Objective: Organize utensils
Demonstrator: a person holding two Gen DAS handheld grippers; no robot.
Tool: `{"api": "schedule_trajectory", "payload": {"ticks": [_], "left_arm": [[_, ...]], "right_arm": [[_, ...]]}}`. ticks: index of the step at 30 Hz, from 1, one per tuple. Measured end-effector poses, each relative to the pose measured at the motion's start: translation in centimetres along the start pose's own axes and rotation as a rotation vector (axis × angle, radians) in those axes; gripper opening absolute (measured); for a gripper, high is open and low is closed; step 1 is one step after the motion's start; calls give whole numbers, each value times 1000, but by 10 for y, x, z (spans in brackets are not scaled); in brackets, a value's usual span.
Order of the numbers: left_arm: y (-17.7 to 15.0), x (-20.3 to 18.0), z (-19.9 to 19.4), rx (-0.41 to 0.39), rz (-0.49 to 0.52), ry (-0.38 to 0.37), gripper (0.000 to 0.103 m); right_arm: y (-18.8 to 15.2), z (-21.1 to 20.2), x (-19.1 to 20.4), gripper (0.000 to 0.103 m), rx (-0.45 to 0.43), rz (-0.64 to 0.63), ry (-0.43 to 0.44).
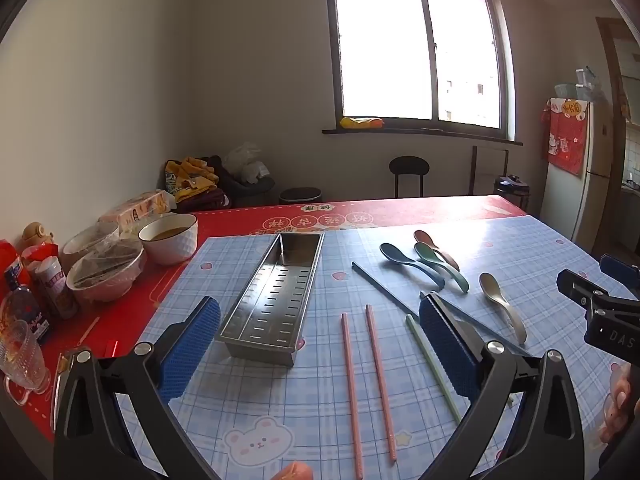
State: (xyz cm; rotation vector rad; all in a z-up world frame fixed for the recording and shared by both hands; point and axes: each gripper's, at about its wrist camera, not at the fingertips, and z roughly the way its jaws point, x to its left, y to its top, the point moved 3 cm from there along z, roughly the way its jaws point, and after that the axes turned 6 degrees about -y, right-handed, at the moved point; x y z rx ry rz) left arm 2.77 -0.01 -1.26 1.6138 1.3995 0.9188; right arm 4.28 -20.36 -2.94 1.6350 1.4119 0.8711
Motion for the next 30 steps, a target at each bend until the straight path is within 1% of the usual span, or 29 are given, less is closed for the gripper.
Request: {"api": "schedule_trajectory", "payload": {"ticks": [8, 9, 10, 14, 16, 30], "left_arm": [[1, 1, 13, 17, -6, 0, 97], [7, 2, 8, 10, -8, -5, 97], [0, 1, 4, -8, -3, 0, 97], [-1, -1, 10, -4, -1, -4, 97], [-2, 3, -1, -17, -6, -9, 97], [-3, 2, -2, -13, -3, -17, 97]], "right_arm": [[-1, 1, 1, 91, 11, -11, 8], [-1, 2, 2, 91, 10, -11, 10], [-1, 2, 2, 91, 9, -11, 12], [-1, 2, 0, 91, -5, -4, -9], [-2, 2, 0, 91, -4, -6, -9], [-3, 3, -2, 91, 0, -4, -12]]}}
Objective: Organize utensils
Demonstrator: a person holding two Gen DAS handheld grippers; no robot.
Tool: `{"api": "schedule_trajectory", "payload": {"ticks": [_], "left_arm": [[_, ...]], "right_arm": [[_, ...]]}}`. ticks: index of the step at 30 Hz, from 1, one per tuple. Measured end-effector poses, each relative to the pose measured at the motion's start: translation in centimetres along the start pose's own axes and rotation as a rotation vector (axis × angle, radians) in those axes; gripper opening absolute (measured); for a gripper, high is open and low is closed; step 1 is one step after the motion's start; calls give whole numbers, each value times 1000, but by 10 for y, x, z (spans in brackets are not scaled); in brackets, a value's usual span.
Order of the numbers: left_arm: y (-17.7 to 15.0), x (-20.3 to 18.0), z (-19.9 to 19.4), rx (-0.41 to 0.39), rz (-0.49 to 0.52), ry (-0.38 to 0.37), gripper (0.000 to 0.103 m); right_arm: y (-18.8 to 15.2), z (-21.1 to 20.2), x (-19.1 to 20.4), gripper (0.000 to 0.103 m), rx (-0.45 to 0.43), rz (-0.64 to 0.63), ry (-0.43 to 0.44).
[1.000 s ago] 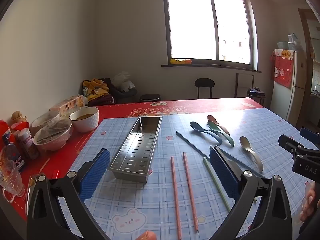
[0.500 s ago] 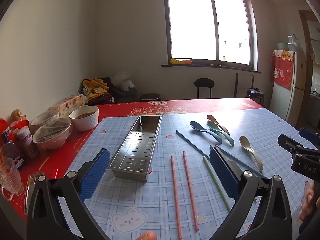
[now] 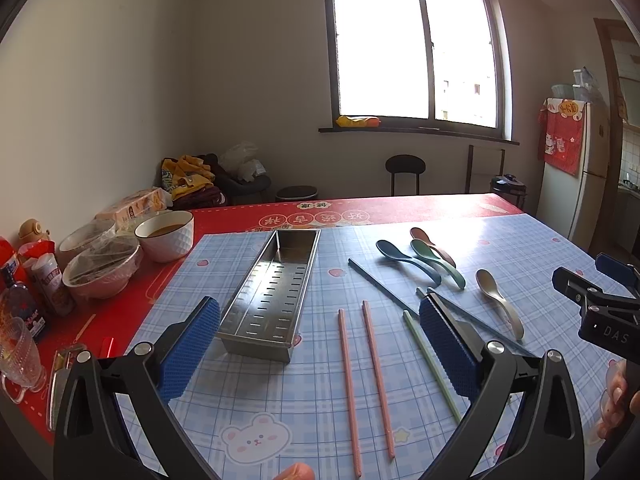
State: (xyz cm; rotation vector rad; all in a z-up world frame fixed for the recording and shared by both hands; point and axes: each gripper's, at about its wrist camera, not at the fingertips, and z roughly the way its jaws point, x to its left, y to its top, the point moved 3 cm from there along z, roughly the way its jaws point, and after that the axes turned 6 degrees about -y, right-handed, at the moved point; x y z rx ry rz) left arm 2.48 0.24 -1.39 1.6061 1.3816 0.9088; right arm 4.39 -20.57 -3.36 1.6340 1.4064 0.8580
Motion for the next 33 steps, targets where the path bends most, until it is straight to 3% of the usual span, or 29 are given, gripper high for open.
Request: {"api": "schedule_trajectory", "payload": {"ticks": [33], "left_arm": [[-9, 5, 9, 40, -16, -3, 97]], "right_arm": [[-6, 8, 5, 91, 27, 4, 8]]}}
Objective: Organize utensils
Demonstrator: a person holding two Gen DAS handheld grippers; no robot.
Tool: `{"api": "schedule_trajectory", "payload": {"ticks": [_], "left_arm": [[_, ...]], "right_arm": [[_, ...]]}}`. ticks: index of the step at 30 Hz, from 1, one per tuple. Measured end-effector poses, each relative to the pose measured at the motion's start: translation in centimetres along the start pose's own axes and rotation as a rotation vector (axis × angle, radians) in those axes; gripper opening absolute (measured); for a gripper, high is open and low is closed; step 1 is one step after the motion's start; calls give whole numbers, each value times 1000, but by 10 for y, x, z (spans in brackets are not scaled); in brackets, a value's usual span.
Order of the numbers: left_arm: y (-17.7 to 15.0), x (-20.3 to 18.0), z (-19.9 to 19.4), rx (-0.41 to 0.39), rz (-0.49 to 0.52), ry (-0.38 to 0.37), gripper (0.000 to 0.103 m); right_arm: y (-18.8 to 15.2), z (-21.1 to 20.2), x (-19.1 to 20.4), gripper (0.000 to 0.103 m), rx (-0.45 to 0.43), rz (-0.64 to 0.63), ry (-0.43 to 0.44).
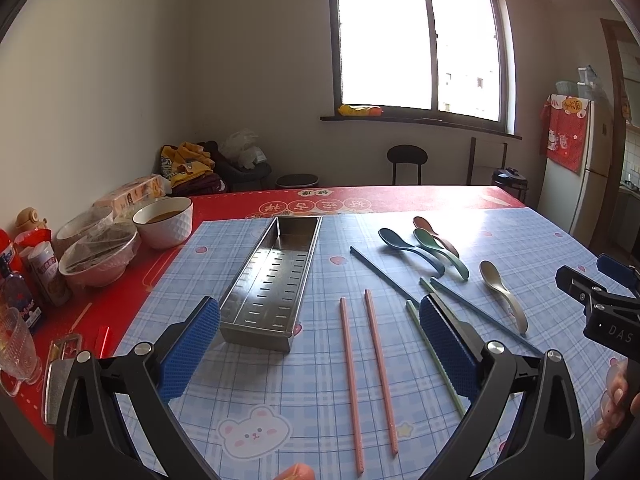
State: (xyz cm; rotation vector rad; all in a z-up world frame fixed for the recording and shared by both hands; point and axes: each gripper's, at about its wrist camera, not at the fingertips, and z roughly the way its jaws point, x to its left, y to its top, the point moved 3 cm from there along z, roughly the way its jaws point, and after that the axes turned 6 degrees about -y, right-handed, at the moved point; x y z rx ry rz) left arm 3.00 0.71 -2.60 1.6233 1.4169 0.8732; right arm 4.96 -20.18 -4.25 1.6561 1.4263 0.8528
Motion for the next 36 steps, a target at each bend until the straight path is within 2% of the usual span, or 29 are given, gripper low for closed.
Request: {"api": "schedule_trajectory", "payload": {"ticks": [15, 24, 28, 32, 33, 36], "left_arm": [[0, 1, 2, 8, -2, 1, 97], [0, 3, 4, -18, 8, 34, 97], [-3, 14, 14, 9, -41, -21, 97], [-14, 25, 30, 67, -75, -65, 97], [-17, 28, 33, 77, -75, -68, 95], [-27, 30, 37, 94, -68, -110, 74]], "right_arm": [[-2, 4, -1, 91, 14, 9, 6], [-4, 10, -3, 91, 33, 19, 16], [-5, 18, -5, 91, 30, 23, 73], [-7, 37, -13, 91, 52, -7, 68], [-9, 45, -17, 91, 75, 3, 73], [-17, 65, -26, 90, 137, 23, 140]]}}
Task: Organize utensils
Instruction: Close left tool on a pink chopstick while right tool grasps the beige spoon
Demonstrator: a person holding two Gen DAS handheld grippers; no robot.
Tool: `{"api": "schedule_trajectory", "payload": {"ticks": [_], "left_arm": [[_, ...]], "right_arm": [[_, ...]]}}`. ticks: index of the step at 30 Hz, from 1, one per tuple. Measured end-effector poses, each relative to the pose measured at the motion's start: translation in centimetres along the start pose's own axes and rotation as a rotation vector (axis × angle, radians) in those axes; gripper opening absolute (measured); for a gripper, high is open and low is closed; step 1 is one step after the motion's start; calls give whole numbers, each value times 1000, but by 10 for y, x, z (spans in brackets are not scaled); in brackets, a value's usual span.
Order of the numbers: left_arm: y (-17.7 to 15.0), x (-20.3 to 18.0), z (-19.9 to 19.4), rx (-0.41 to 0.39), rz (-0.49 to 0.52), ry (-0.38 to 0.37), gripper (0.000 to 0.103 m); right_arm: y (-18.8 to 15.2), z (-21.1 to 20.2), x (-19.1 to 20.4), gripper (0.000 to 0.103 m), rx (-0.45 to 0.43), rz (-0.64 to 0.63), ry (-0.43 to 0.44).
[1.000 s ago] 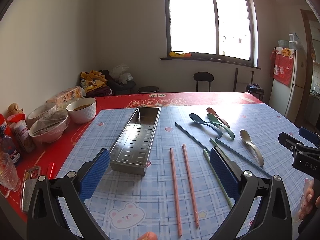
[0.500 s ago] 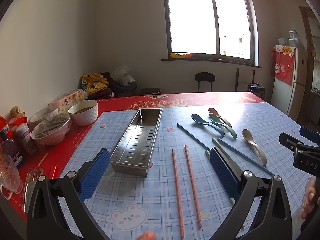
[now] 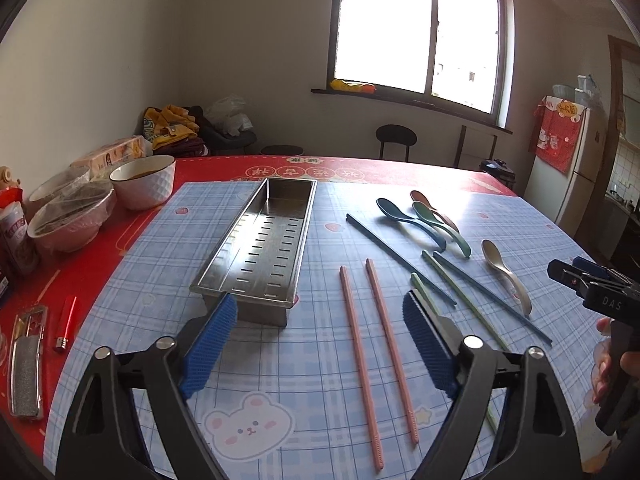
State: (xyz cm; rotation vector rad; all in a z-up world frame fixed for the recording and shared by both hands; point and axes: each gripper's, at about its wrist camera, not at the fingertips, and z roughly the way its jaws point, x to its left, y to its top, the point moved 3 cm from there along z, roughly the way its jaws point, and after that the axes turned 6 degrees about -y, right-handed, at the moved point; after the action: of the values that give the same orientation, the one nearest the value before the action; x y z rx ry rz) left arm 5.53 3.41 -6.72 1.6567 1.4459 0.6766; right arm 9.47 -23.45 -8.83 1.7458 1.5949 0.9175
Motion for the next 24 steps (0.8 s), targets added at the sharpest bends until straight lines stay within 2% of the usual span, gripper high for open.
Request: {"api": "schedule_trajectory", "payload": {"ticks": [2, 4, 5, 7, 8, 11, 16, 18, 21, 24], "left_arm": [[-6, 1, 7, 35, 5, -22, 67], [-12, -2, 16, 77, 18, -51, 41], [-15, -5, 22, 99, 29, -69, 37], [-19, -9, 34, 133, 26, -96, 25], [-20, -9, 42, 158, 11, -111, 25], [-19, -12, 62, 219, -5, -153, 25], [-18, -16, 91, 306, 31, -123, 25], [-21, -17, 101, 342, 32, -133, 25], [-26, -18, 110, 371, 62, -107, 25], [-27, -16, 112, 363, 66, -89, 25]], "right_arm": [[-4, 9, -3, 90, 10, -16, -2], [-6, 16, -3, 90, 7, -35, 4], [-6, 19, -2, 90, 8, -39, 5], [-7, 28, -2, 71, 25, -43, 9], [-7, 34, -3, 67, 44, -40, 12], [-5, 42, -5, 67, 62, -19, 37], [-5, 46, -8, 67, 60, -7, 55], [-6, 47, -10, 66, 65, 4, 66], [-5, 47, -11, 66, 61, 12, 74], [-5, 48, -12, 66, 65, 19, 79]]}}
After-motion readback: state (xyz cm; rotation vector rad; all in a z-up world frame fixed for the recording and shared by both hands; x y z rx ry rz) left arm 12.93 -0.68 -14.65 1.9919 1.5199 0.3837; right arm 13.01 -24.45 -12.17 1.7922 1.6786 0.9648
